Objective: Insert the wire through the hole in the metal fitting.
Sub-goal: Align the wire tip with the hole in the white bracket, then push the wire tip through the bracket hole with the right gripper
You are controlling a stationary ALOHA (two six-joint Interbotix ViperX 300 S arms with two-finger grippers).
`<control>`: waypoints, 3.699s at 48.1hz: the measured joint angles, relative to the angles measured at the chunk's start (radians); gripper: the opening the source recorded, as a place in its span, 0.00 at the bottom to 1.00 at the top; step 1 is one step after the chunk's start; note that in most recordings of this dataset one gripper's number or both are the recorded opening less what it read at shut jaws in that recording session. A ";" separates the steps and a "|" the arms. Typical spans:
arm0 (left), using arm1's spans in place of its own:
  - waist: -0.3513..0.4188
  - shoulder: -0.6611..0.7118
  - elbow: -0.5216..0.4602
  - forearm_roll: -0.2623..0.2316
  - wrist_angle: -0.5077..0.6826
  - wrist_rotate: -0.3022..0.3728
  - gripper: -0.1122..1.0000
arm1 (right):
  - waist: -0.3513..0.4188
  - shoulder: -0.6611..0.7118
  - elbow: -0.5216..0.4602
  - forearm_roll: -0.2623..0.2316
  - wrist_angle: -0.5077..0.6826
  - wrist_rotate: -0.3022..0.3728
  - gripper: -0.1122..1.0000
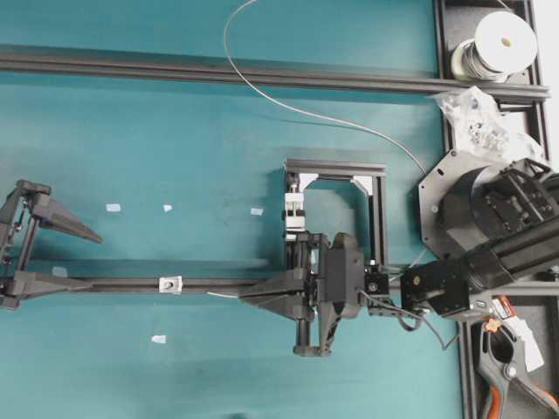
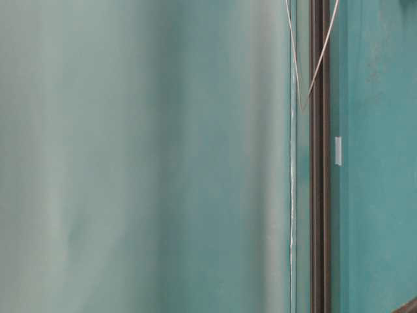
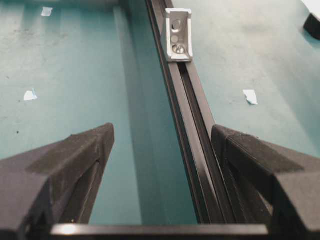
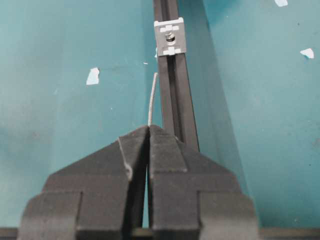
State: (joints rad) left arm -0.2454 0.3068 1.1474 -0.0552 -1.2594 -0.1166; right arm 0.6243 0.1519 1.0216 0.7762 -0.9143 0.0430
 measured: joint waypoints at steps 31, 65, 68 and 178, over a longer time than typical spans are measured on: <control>0.000 0.000 -0.006 0.002 0.009 0.011 0.89 | -0.028 0.031 -0.046 -0.002 -0.002 -0.035 0.10; 0.000 0.000 -0.009 0.002 0.014 0.011 0.89 | -0.054 0.058 -0.077 -0.003 -0.002 -0.041 0.10; 0.000 0.000 -0.009 0.000 0.014 0.011 0.89 | -0.057 0.058 -0.078 -0.003 -0.002 -0.041 0.10; 0.000 0.002 -0.066 0.000 0.067 0.017 0.89 | -0.149 0.169 -0.213 -0.075 -0.003 -0.077 0.10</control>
State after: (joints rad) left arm -0.2454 0.3083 1.0815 -0.0552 -1.1919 -0.0997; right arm 0.4755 0.3206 0.8084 0.7010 -0.9173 -0.0337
